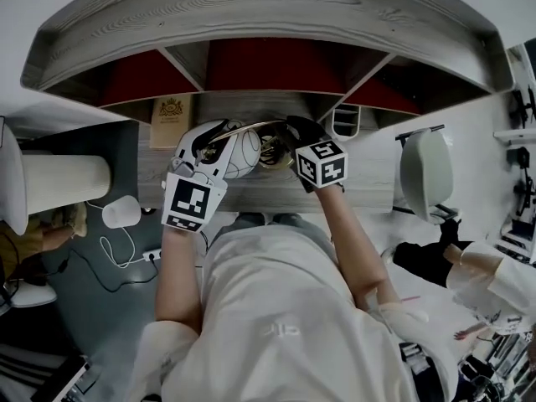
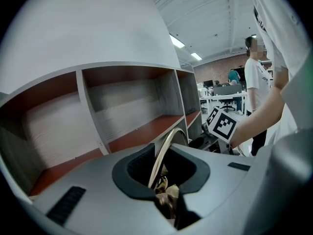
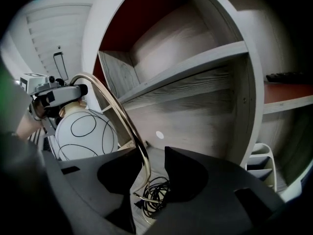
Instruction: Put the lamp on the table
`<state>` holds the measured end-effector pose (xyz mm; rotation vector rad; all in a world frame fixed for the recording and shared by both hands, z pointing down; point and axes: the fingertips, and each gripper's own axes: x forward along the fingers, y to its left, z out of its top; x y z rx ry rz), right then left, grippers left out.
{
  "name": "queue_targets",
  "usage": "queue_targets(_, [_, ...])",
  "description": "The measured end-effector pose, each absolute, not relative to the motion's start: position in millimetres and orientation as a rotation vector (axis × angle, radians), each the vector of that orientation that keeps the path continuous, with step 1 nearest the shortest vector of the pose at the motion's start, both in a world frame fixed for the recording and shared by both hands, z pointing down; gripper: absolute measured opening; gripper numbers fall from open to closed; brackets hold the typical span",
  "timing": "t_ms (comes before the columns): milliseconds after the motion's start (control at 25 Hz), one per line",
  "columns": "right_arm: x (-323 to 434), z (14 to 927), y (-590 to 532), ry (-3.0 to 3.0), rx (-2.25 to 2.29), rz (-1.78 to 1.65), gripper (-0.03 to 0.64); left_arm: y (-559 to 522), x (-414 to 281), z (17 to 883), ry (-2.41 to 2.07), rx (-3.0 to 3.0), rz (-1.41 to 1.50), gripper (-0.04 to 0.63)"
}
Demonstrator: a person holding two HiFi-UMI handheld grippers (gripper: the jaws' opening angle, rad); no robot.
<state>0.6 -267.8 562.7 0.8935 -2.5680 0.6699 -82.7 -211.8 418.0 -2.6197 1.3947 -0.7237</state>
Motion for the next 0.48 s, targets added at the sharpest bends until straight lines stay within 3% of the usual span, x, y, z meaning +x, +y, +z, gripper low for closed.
queue_targets(480, [45, 542, -252, -2.579, 1.037, 0.653, 0.169, -219, -53, 417, 1.269, -2.645, -0.744, 0.077])
